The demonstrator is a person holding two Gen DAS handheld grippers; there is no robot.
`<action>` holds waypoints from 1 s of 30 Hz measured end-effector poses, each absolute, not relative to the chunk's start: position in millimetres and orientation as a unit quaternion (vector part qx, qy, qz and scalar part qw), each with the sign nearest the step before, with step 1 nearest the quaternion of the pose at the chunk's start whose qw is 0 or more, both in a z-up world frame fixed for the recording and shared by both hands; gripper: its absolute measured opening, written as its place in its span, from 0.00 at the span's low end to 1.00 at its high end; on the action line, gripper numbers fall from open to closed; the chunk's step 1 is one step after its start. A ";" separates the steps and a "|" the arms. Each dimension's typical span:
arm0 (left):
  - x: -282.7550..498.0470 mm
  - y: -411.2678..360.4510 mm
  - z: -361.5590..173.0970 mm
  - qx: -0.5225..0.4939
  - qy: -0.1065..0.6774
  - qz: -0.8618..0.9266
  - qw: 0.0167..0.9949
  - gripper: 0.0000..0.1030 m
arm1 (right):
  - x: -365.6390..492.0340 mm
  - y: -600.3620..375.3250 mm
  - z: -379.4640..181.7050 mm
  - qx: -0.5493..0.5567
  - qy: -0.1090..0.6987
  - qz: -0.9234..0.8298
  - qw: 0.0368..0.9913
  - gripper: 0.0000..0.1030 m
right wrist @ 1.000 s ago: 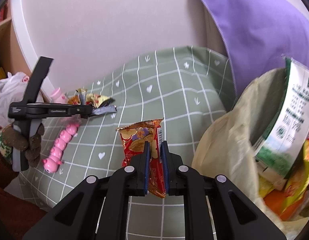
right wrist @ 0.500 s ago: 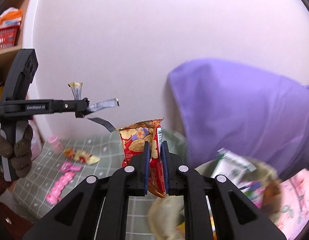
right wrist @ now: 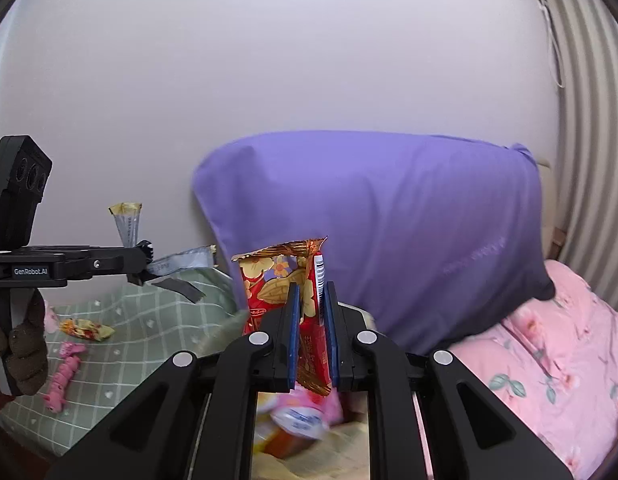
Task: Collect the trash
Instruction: 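Lower both wrappers into the trash bag and open both tools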
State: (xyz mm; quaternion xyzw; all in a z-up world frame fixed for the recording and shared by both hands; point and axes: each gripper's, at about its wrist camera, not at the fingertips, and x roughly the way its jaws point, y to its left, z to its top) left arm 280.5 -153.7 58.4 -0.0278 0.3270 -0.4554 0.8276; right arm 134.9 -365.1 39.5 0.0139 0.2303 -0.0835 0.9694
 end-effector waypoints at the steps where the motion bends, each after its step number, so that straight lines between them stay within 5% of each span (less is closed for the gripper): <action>1: 282.2 -162.9 52.7 -0.029 0.338 -0.462 0.819 0.30 | 133.0 -370.1 35.9 0.016 0.236 -0.087 0.968 0.12; 12: 289.2 -245.0 -47.1 0.092 0.465 -0.421 0.774 0.31 | 159.7 -379.6 -23.0 0.020 0.304 -0.072 0.950 0.12; 25: 287.1 -217.0 -56.3 0.082 0.477 -0.429 0.763 0.31 | 179.6 -367.9 -48.1 0.012 0.338 -0.049 0.940 0.12; 30: 284.5 -210.9 -54.7 0.048 0.475 -0.451 0.754 0.39 | 174.4 -369.8 -47.6 0.010 0.339 -0.063 0.939 0.12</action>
